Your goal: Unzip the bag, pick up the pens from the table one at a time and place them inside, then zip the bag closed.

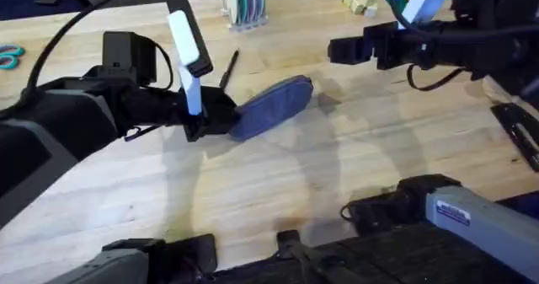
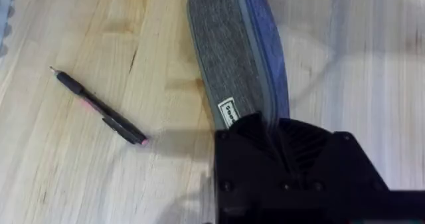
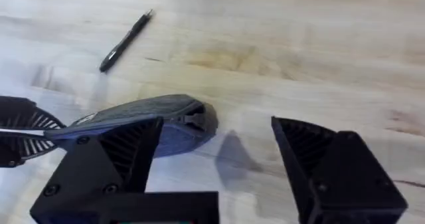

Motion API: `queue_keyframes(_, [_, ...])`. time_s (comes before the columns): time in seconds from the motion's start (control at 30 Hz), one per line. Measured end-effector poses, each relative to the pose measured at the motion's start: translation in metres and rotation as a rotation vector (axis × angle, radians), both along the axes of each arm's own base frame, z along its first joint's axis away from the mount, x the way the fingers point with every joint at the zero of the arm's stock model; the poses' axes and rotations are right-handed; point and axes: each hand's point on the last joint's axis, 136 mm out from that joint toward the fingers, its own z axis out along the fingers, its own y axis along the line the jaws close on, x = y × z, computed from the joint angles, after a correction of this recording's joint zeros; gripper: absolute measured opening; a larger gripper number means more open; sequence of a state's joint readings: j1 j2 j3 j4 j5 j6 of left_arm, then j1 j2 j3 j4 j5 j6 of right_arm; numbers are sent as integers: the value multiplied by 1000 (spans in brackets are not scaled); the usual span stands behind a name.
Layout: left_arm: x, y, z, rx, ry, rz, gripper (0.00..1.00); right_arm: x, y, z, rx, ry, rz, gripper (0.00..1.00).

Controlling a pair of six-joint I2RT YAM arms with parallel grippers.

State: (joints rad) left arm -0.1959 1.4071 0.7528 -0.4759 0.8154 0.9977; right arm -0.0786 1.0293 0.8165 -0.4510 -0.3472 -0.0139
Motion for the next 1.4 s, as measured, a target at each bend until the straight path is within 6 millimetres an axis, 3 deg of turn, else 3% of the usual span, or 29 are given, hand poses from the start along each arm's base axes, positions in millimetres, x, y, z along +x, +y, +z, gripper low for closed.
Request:
queue_keyframes(0.3, [0, 0, 0, 0, 0, 0, 45, 7, -3, -31, 232, 135, 40, 996])
queue_keyframes(0.73, [0, 0, 0, 0, 0, 0, 45, 6, 31, -69, 481, 281, 230, 995])
queue_keyframes(1.03, [0, 0, 0, 0, 1, 0, 44, 9, 43, -81, 612, 310, 302, 995])
queue_keyframes(1.4, [0, 0, 0, 0, 1, 0, 44, 7, 56, -98, 651, 370, 334, 995])
